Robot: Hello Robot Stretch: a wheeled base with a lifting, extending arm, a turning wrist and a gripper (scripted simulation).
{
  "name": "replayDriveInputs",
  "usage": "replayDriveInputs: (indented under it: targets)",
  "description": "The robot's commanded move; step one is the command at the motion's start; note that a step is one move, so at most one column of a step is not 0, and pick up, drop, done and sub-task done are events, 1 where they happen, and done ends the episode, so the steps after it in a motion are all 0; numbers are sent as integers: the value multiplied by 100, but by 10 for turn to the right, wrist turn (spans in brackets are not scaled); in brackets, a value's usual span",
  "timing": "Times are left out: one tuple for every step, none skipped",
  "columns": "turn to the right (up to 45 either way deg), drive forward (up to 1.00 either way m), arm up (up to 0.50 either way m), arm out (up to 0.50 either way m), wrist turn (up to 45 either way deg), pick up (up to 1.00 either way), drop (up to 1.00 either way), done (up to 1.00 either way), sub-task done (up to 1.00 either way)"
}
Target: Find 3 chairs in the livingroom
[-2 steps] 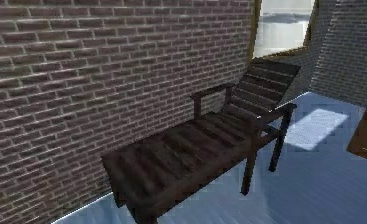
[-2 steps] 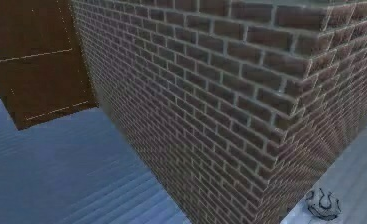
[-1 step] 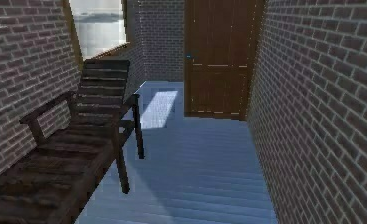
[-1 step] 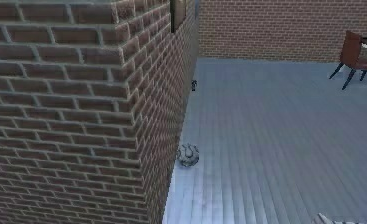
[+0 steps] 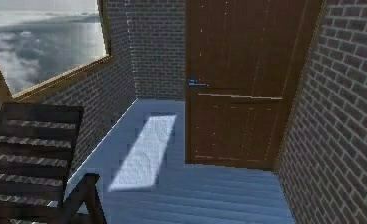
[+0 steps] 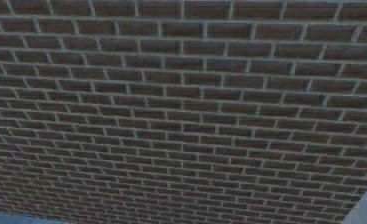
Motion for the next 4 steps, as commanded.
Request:
replayDriveInputs:
  targets:
    - [60, 0, 0, 0, 0, 0, 0, 0, 0]
    - [0, 80, 0, 0, 0, 0, 0, 0, 0]
    - [-300, 0, 0, 0, 0, 0, 0, 0, 0]
    - [0, 55, 0, 0, 0, 0, 0, 0, 0]
